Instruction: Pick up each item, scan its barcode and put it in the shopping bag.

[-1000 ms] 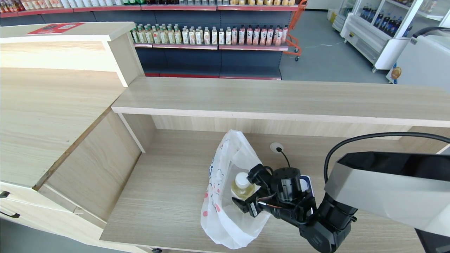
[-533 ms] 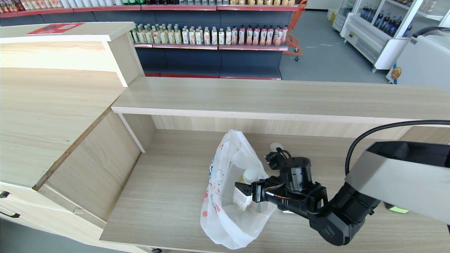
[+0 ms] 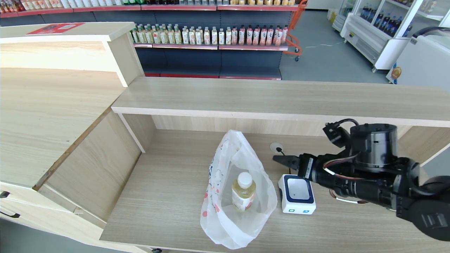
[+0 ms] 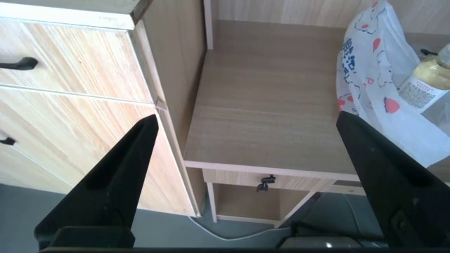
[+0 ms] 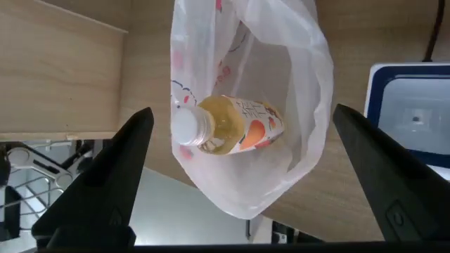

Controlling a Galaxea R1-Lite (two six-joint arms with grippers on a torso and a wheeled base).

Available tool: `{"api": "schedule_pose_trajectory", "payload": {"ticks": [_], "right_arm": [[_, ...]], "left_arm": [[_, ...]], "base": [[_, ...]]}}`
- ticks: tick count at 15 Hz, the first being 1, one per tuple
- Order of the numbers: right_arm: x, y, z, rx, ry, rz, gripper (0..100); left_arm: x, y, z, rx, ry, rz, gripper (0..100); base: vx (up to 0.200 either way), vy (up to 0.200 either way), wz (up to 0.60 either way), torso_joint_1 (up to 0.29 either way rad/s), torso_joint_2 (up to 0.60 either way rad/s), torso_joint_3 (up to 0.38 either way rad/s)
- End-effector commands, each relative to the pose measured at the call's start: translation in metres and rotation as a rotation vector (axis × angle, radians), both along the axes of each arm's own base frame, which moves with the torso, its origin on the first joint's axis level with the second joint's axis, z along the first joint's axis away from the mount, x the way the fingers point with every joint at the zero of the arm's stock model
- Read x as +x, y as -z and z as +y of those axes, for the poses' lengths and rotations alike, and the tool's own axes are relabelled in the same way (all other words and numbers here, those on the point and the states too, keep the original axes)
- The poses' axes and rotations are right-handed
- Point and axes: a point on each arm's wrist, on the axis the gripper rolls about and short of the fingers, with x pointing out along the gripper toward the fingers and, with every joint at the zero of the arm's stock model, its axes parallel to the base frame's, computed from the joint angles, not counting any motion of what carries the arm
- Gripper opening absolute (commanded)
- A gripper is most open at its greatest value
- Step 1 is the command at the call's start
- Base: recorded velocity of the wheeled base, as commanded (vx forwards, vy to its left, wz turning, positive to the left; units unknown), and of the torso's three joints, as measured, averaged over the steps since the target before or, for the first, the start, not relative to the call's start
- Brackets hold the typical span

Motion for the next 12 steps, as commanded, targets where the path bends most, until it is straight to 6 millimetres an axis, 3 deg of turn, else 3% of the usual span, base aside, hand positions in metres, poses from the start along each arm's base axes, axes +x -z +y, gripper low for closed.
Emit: {"api": "schedule_pose_trajectory", "payload": {"ticks": [1,6,7,10,12], "right_arm": [[-0.051,-0.045,-0.057,0.011,0.133,-0.005,100],[-0.070,-0.043,-0.112,-0.110,0.338,0.013,100],[-0.070,-0.043,-0.112,-0.110,0.338,0.013,100],[-0.095,-0.036,-0.118,-0.123,0.358,0.064,100],[-0.103,-0.035,-0.119,-0.125,0.360,0.067,100]], "left_arm": [[0.000,0.000,0.000,0.000,0.000,-0.001,100],[0.000,0.000,0.000,0.000,0.000,-0.001,100],[0.000,0.000,0.000,0.000,0.000,-0.001,100],[0.000,0.000,0.000,0.000,0.000,-0.001,100],[0.000,0.000,0.000,0.000,0.000,-0.001,100]], "base": [[0.000,0.000,0.00,0.000,0.00,0.000],[0.000,0.000,0.00,0.000,0.00,0.000],[0.000,0.000,0.00,0.000,0.00,0.000],[0.000,0.000,0.00,0.000,0.00,0.000],[0.000,-0.200,0.00,0.000,0.00,0.000]]}}
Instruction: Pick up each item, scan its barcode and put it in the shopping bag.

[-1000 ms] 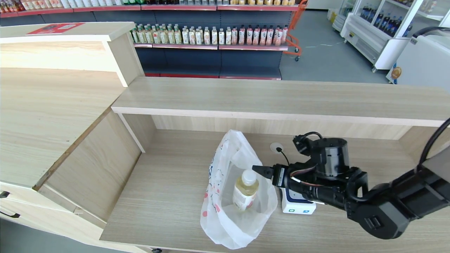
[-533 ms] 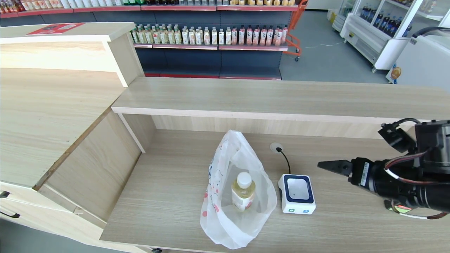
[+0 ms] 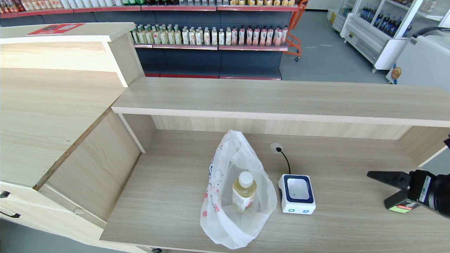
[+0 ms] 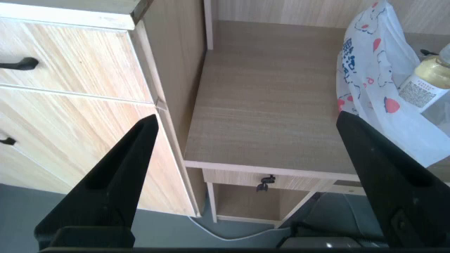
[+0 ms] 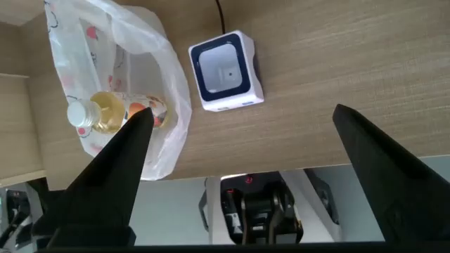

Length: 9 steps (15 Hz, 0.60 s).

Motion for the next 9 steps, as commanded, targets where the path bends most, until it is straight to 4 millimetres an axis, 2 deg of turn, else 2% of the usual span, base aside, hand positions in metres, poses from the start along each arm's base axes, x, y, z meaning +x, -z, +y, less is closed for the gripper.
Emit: {"api": "schedule_pose_trajectory", "payload": {"ticks": [1,6,9], "right_arm": [[-0.013,-0.004,-0.001,0.003,0.001,-0.022,100],[-0.027,-0.005,-0.002,0.009,-0.004,-0.010,100],[-0.029,0.004,-0.002,0.025,0.009,0.023,100]], "left_arm": [[0.000,0.000,0.000,0.000,-0.001,-0.001,100],[0.000,0.000,0.000,-0.009,-0.001,0.000,100],[0.000,0.000,0.000,-0.009,-0.001,0.000,100]], "base": [[0.000,-0.200,0.00,-0.002,0.01,0.002],[0.000,-0.200,0.00,0.001,0.00,0.005],[0.000,-0.200,0.00,0.001,0.00,0.005]]}}
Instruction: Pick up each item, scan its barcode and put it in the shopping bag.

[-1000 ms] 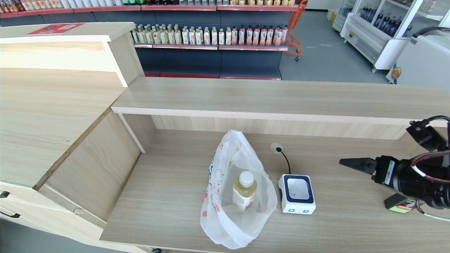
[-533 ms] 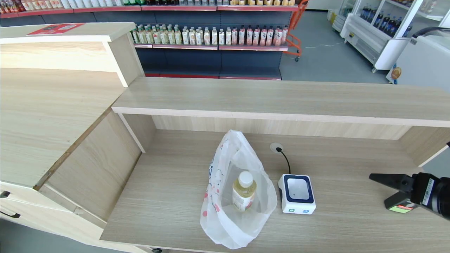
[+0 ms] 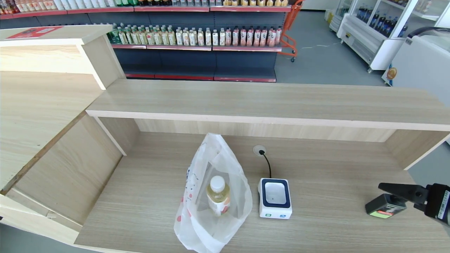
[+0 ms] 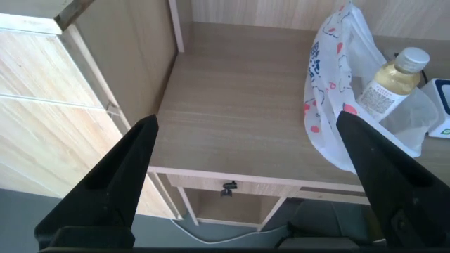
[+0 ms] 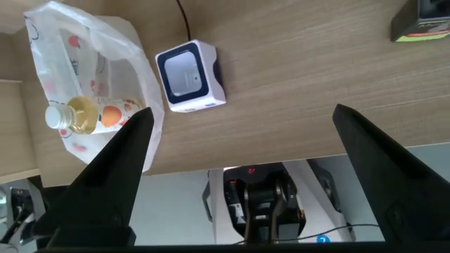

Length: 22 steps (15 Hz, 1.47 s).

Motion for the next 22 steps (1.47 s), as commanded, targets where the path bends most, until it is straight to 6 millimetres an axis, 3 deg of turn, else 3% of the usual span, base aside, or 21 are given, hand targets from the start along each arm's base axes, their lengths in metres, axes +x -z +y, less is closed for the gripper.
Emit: {"api": "schedule_pose_trajectory", "payload": {"ticks": [1,5,11,20,22], "right_arm": [[-0.003,0.006,0.000,0.005,0.005,0.017,100],[-0.012,0.012,-0.001,0.005,0.002,0.021,100],[-0.029,0.009,-0.002,0.001,-0.001,0.033,100],[-0.030,0.012,-0.001,-0.001,-0.011,0.050,100],[-0.026,0.014,-0.001,-0.014,-0.003,0.070,100]], "left_arm": [[0.000,0.000,0.000,0.000,-0.001,0.000,100],[0.000,0.000,0.000,0.006,-0.001,0.000,100],[0.000,0.000,0.000,0.009,0.001,0.000,100],[0.000,0.000,0.000,0.006,0.001,0.000,100],[0.000,0.000,0.000,0.009,0.001,0.000,100]], "base": [[0.000,-0.200,0.00,-0.002,0.00,-0.002],[0.000,-0.200,0.00,0.004,0.00,0.004],[0.000,0.000,0.00,0.000,0.00,0.000],[-0.200,0.000,0.00,0.002,0.00,0.002],[0.000,0.000,0.00,0.000,0.00,0.000]]}}
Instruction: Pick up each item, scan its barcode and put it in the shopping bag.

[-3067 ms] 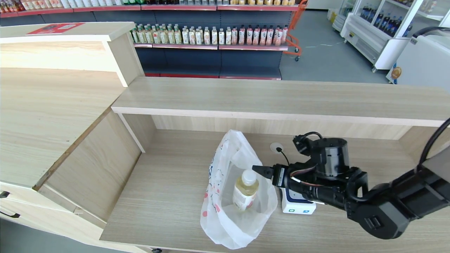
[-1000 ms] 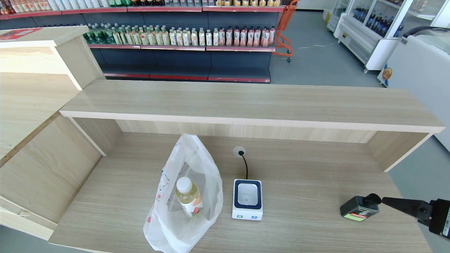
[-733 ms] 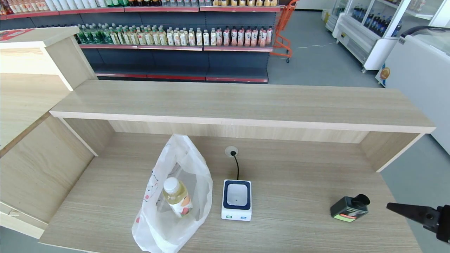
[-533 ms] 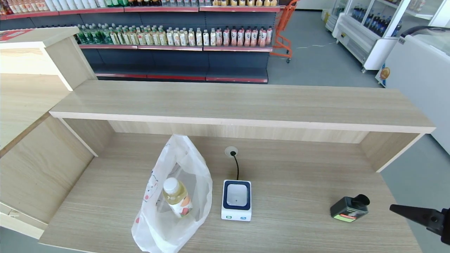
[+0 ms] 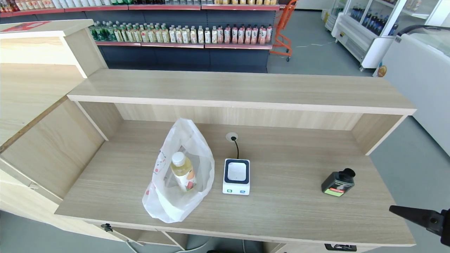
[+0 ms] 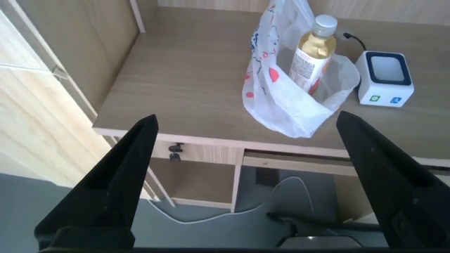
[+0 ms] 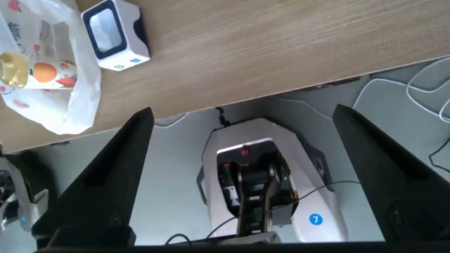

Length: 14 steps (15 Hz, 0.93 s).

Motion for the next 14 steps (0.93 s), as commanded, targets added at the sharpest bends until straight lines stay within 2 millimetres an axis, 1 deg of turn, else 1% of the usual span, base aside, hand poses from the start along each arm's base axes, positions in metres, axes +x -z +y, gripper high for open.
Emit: {"api": "schedule_pose_trajectory", "payload": {"ticks": [1,4,6,8,10,13,14], "right_arm": [[0.006,0.002,0.000,-0.018,-0.003,0.024,100],[0.006,0.005,-0.003,-0.161,-0.026,0.024,100],[0.013,0.008,-0.004,-0.231,-0.024,0.053,100],[0.024,0.016,-0.014,-0.369,0.006,0.133,100],[0.034,0.022,-0.023,-0.461,-0.021,0.193,100],[0.048,0.028,-0.026,-0.523,-0.081,0.253,100],[0.055,0.029,-0.027,-0.550,-0.113,0.268,100]], "left_arm": [[0.000,0.000,0.000,0.006,0.001,-0.001,100],[0.000,0.000,0.000,0.008,0.000,-0.001,100],[0.000,0.000,0.000,0.008,0.000,-0.001,100],[0.000,0.000,0.000,0.008,0.000,-0.001,100],[0.000,0.000,0.000,0.008,0.000,-0.001,100],[0.000,0.000,0.000,0.006,0.000,-0.001,100],[0.000,0.000,0.000,0.005,0.000,-0.001,100]], "base": [[0.000,0.000,0.00,0.000,0.00,0.000],[0.000,-0.200,0.00,-0.002,-0.01,0.007],[0.000,-0.200,0.00,0.019,0.01,-0.002],[0.000,-0.200,0.00,0.015,0.00,0.005],[0.000,-0.200,0.00,0.010,0.00,0.002],[0.000,-0.200,0.00,0.007,0.01,0.002],[0.000,0.000,0.00,0.000,0.00,0.000]]}}
